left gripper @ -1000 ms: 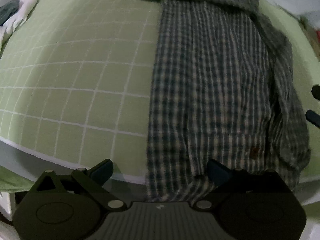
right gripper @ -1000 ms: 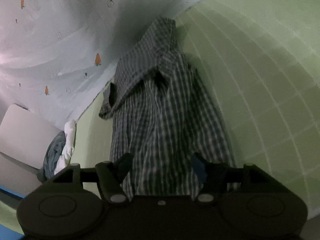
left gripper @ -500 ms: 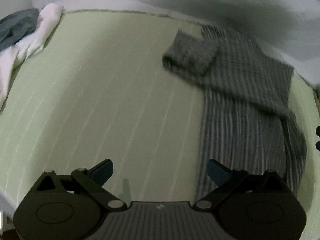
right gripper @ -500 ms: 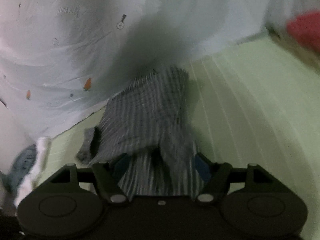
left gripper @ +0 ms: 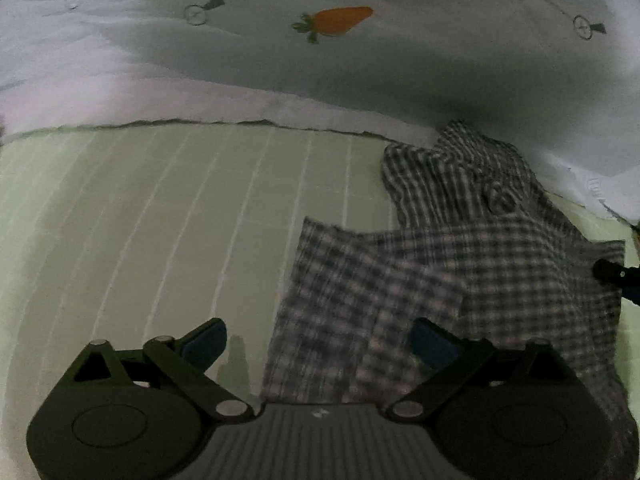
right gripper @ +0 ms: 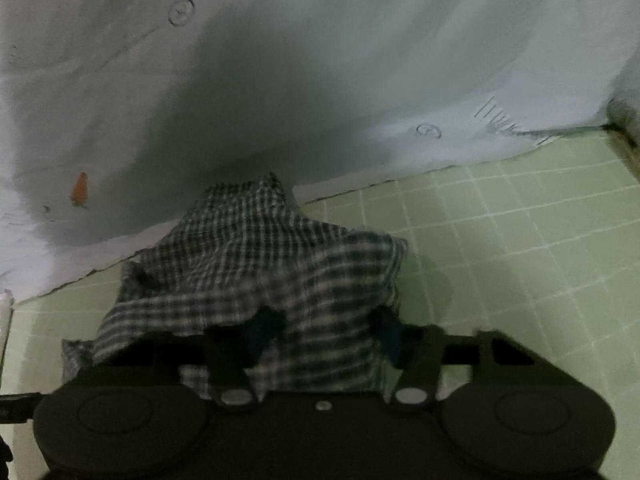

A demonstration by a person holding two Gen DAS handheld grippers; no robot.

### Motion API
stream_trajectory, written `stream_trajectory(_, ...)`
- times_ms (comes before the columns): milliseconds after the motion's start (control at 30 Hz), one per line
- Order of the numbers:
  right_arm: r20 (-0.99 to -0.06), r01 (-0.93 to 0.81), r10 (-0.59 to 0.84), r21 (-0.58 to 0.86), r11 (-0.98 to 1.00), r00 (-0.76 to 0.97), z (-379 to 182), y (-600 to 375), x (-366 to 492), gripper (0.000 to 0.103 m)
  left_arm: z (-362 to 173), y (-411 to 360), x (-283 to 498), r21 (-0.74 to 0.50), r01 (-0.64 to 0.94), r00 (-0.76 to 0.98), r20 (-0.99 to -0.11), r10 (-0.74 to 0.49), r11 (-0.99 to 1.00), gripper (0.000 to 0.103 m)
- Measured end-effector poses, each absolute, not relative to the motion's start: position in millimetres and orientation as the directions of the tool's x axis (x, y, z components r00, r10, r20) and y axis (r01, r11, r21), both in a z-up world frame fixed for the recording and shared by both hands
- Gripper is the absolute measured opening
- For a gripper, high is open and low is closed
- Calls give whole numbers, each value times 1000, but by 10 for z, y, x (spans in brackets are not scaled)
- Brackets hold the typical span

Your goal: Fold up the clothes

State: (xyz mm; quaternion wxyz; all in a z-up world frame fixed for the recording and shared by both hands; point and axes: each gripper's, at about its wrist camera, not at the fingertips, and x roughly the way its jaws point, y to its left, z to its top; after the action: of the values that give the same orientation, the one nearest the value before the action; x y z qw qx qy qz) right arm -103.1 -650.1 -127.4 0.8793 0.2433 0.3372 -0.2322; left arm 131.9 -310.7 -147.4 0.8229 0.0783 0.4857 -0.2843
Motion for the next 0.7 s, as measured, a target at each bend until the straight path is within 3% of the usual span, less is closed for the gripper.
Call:
stream_trajectory(33, -703, 568, -242, 272, 777, 669, -1282, -6514, -1017, 11, -1499, -3121, 1343, -160, 538, 367, -839, -401, 827, 70)
stream_trajectory(67, -699, 562, -241, 272, 781, 673, -1286, -6527, -1007, 5, -1521, -3127, 1363, -180, 530, 365, -834, -414, 829, 50)
stream_trajectory(100, -688, 556, -242, 277, 783, 684, -1258, -6538, -1016, 5, -1536, -3128, 1376, -192, 512, 368, -831, -417, 837, 25)
stream_trajectory(167, -662, 544, -247, 288, 788, 708, -1193, -6558, -1042, 3, -1521, -3128, 1399, -194, 487, 381, -830, -407, 851, 6)
stream_trajectory(367, -549, 498, -235, 398, 770, 802, -857, -6703, -1258, 2, -897, -3049, 1241, -233, 472, 494, -729, -474, 850, 3)
stream_trajectory(567, -417, 419, -202, 533, 735, 886, -593, -6855, -1375, 2, 23, -2960, 1045, -266, 502, 626, -544, -558, 823, 3)
stream_trajectory(700, -415, 406, -189, 532, 743, 890, -609, -6860, -1230, 2, 174, -3000, 1079, -267, 500, 653, -510, -561, 824, 3)
